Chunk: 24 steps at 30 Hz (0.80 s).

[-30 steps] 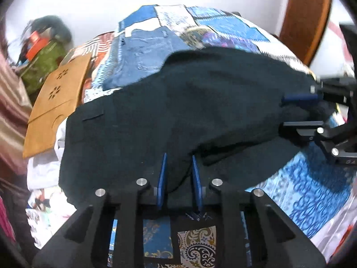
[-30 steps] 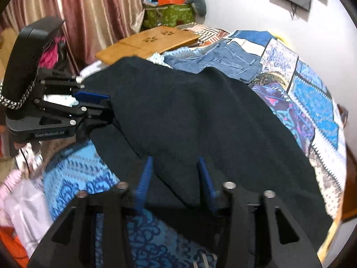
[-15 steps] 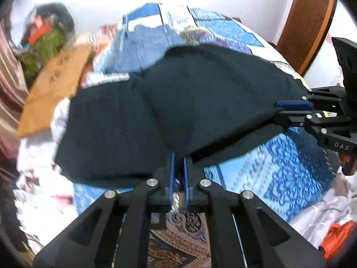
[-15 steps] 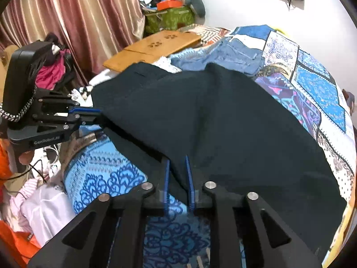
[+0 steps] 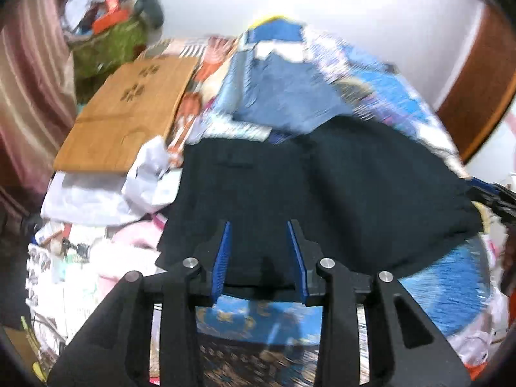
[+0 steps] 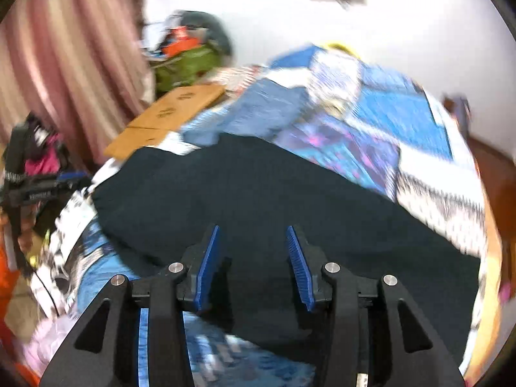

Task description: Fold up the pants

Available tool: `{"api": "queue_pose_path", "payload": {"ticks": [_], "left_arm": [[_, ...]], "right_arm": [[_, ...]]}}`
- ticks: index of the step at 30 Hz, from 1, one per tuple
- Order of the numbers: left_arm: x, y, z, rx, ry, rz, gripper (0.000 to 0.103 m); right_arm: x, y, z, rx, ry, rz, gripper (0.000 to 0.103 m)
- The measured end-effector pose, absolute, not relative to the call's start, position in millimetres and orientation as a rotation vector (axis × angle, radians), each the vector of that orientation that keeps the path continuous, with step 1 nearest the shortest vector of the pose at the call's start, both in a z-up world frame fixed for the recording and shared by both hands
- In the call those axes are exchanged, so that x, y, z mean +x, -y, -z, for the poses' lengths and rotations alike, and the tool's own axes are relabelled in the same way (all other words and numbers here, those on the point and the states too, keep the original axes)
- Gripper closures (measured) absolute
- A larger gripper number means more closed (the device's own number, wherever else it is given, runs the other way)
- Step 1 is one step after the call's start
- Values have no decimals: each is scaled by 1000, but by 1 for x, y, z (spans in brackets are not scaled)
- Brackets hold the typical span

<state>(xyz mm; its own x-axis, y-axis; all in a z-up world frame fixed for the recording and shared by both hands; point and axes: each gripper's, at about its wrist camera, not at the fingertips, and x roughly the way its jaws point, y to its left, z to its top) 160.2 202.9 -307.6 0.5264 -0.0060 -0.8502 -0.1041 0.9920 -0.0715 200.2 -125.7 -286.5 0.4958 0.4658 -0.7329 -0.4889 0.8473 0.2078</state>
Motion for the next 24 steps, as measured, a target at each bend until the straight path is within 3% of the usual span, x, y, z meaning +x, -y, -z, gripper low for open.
{"api": "queue_pose_path", "payload": {"ticks": [3, 5, 13, 18, 24], "left_arm": [[168, -213, 349, -116, -1119, -122, 72], [165, -222, 371, -173, -1158, -112, 72], [159, -214, 369, -125, -1140, -123, 72], [162, -214, 371, -148, -1141, -146, 71], [168, -212, 374, -132, -1162, -166, 70]], "right_arm": [[203, 136, 315, -58, -964, -534, 66], [189, 148, 319, -46, -897, -509, 66], [150, 244, 306, 200, -835, -254, 63], [143, 336, 333, 362, -889, 14, 62], [137, 378, 351, 411, -887, 113, 62]]}}
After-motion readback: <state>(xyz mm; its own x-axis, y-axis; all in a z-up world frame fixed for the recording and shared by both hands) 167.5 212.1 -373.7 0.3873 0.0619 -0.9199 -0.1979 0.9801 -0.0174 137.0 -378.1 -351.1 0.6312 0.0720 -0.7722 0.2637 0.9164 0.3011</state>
